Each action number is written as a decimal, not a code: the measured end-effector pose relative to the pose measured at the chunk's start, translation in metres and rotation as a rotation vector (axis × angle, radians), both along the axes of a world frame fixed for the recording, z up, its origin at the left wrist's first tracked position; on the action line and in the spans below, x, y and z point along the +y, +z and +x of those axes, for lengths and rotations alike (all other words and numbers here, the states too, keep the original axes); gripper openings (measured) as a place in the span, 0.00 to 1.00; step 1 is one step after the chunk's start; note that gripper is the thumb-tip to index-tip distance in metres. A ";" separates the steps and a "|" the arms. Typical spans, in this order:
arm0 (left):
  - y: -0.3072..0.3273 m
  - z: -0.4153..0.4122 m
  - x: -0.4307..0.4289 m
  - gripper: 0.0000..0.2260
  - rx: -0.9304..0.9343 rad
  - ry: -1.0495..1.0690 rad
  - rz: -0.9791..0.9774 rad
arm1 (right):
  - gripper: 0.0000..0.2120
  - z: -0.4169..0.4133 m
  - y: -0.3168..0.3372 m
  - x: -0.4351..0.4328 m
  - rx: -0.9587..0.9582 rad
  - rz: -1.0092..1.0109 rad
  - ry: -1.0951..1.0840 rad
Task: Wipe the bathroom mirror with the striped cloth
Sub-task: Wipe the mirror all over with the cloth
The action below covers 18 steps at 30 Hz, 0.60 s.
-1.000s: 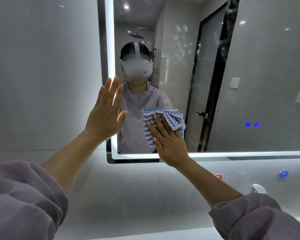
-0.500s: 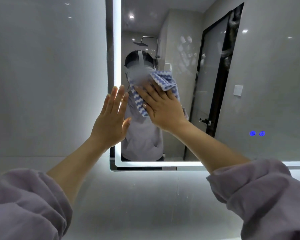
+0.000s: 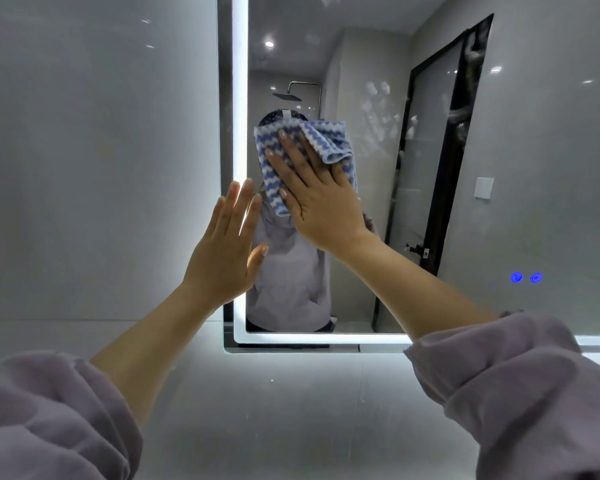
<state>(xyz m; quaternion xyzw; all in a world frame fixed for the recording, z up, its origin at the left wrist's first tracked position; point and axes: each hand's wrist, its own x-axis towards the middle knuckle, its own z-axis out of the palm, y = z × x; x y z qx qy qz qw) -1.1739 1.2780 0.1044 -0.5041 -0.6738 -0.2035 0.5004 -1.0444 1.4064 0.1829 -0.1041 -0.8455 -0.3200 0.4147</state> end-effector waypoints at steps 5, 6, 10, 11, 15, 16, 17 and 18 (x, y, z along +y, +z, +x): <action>-0.001 -0.003 0.001 0.31 0.007 -0.005 0.010 | 0.25 0.004 -0.028 0.007 0.020 -0.002 0.041; -0.001 -0.003 0.002 0.31 0.006 -0.010 0.012 | 0.25 0.006 -0.035 0.010 0.011 -0.004 0.047; -0.001 -0.001 0.002 0.31 0.003 -0.017 0.014 | 0.25 0.017 -0.067 0.020 -0.053 0.001 0.051; -0.001 -0.001 0.001 0.31 0.001 -0.018 0.014 | 0.25 0.020 -0.075 0.022 -0.066 0.015 0.053; -0.001 0.000 0.001 0.32 -0.006 -0.008 0.009 | 0.25 0.027 -0.093 0.027 -0.092 0.038 0.064; -0.001 0.001 0.001 0.32 -0.006 -0.008 0.009 | 0.25 0.028 -0.092 0.027 -0.094 0.037 0.071; -0.001 0.001 0.001 0.32 -0.004 -0.007 0.008 | 0.25 0.028 -0.091 0.027 -0.095 0.044 0.079; -0.001 0.001 0.001 0.32 -0.001 -0.006 0.006 | 0.25 0.028 -0.088 0.027 -0.096 0.055 0.087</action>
